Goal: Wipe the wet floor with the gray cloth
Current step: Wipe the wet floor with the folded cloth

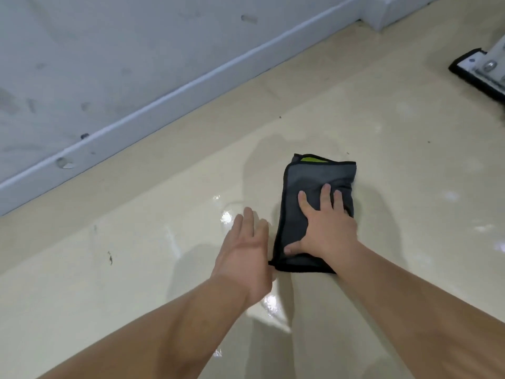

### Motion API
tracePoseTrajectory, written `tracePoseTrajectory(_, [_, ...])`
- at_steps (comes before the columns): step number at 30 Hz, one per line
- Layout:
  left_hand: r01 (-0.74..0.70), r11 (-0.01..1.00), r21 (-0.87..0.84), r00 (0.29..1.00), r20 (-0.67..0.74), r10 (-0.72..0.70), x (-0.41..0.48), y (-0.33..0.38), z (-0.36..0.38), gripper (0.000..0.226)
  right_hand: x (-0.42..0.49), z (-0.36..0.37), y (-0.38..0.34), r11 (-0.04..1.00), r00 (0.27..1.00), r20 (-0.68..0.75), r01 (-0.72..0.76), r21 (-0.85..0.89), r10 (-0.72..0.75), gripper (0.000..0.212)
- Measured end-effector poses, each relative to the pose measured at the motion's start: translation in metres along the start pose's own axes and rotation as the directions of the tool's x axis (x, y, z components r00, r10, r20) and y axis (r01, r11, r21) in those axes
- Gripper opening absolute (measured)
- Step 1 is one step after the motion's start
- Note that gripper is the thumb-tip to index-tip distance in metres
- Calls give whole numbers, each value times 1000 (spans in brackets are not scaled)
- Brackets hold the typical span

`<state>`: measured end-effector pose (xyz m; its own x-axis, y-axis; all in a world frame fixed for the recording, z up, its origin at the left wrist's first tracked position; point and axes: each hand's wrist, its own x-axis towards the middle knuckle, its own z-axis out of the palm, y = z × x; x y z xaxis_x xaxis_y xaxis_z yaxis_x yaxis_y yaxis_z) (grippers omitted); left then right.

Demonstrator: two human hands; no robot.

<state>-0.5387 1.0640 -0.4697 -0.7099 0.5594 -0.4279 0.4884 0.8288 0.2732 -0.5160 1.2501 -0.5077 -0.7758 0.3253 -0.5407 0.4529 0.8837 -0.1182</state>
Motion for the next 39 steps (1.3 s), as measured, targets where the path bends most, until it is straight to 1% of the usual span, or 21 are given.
tracePoseTrajectory(3, [77,997,-2,996,-45,-77,-14,-26,10,78,-3,3,-13,1000,1000,-5,-25,-2,25,141])
tracePoseTrajectory(5, [76,996,44,993,-89,-72,-21,-34,14,75,-11,5,-20,999,999,19,-45,-26,46,140])
tracePoseTrajectory(6, [100,995,32,992,-85,-97,-27,-36,14,76,-17,9,-28,998,999,24,-46,-46,47,140])
tracePoseTrajectory(8, [115,993,9,993,-31,-115,-44,-44,13,81,-34,23,-48,995,999,34,3,-96,1,141])
tracePoseTrajectory(10, [110,994,14,994,17,-110,-59,-56,19,86,-58,41,-69,984,995,53,88,-155,-80,140])
tracePoseTrajectory(13, [115,993,14,990,75,-116,-80,-69,35,95,-103,69,-91,968,983,101,171,-183,-154,136])
tracePoseTrajectory(16, [111,990,82,985,120,-120,-103,-71,52,91,-142,97,-101,965,978,132,185,-184,-162,130])
tracePoseTrajectory(18, [31,983,183,981,184,-65,-112,-69,61,98,-165,104,-99,975,979,169,146,-170,-117,120])
tracePoseTrajectory(19, [-9,975,220,976,214,-39,-113,-68,61,98,-173,101,-96,985,978,191,115,-128,-90,115])
tracePoseTrajectory(21, [-74,967,243,974,226,18,-110,-64,53,81,-183,81,-90,995,970,234,84,-45,-72,108])
tracePoseTrajectory(23, [-102,982,158,972,228,64,-111,-60,45,58,-198,49,-85,988,947,311,112,-104,-75,99])
tracePoseTrajectory(24, [-113,986,121,970,228,83,-112,-58,42,51,-205,32,-83,980,938,340,126,-155,-67,95])
tracePoseTrajectory(25, [-119,987,112,971,220,92,-113,-56,42,47,-211,16,-82,966,933,355,140,-218,-55,90])
tracePoseTrajectory(28, [-110,985,136,975,209,80,-120,-52,36,49,-219,-16,-84,883,923,384,179,-434,1,77])
tracePoseTrajectory(29, [-101,987,124,975,211,73,-120,-52,35,49,-215,-19,-86,866,921,390,184,-465,13,75])
tracePoseTrajectory(31, [-61,996,68,977,210,46,-122,-51,33,46,-198,-11,-89,897,931,365,164,-411,-3,72])
tracePoseTrajectory(34, [7,1000,24,984,178,-11,-120,-48,44,42,-165,33,-86,977,955,259,177,-116,-142,72])
tracePoseTrajectory(35, [35,999,30,985,165,-39,-119,-46,50,43,-158,54,-84,980,951,247,197,-26,-185,74])
tracePoseTrajectory(36, [58,998,35,987,151,-63,-118,-44,55,42,-152,77,-79,974,946,236,226,15,-223,77])
tracePoseTrajectory(37, [76,997,32,988,130,-79,-116,-44,58,40,-149,95,-75,969,946,220,245,-11,-237,80])
tracePoseTrajectory(39, [135,989,55,985,99,-140,-112,-39,61,42,-139,124,-64,950,950,192,275,-148,-245,83])
